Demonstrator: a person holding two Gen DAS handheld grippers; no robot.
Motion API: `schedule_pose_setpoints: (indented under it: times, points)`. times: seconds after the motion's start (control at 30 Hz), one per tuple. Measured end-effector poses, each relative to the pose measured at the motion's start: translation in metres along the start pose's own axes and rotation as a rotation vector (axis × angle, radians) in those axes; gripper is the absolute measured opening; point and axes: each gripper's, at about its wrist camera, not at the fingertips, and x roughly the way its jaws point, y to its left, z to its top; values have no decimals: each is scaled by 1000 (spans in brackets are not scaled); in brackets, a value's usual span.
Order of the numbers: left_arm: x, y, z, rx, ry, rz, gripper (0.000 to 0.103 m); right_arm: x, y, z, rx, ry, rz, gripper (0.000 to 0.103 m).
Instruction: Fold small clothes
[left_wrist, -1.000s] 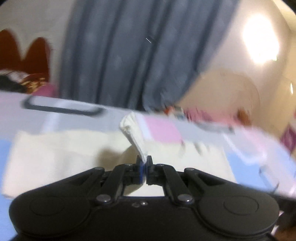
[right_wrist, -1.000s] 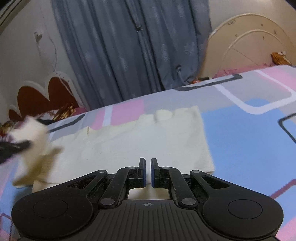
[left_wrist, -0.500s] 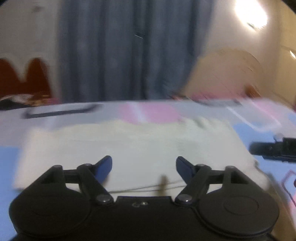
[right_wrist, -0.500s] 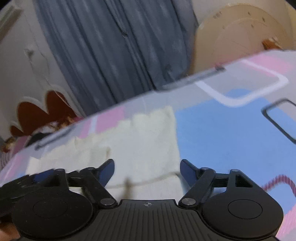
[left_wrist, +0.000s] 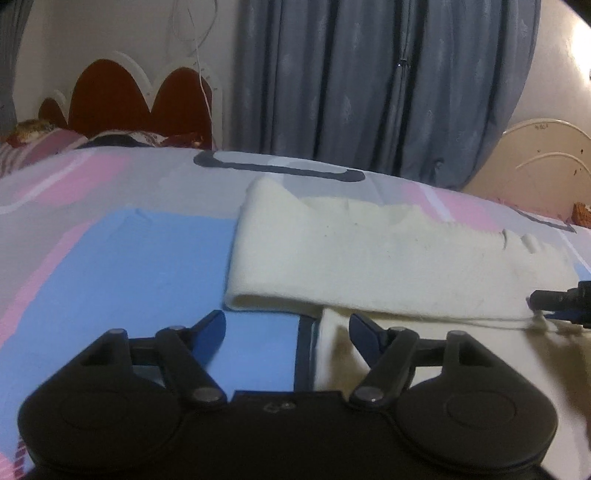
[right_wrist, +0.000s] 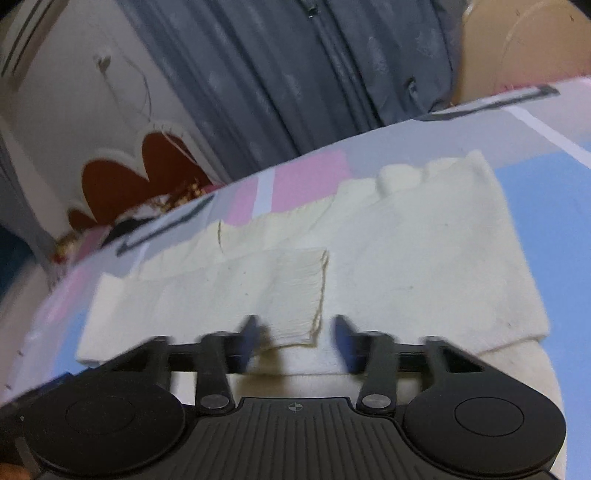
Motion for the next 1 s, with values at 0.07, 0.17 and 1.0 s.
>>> schedule_pose_setpoints:
  times: [0.07,0.17,1.0]
  points:
    - [6,5,-2,-15,9,4,70,1,0,3,-2,-2,7,11]
    - [7,7,-4,-11,16,1,68,-10,3,4,-42,-43,-10,4]
    - [9,11,-11,-9,24,-77,32,-86,-61,5,5,-159,-148,4]
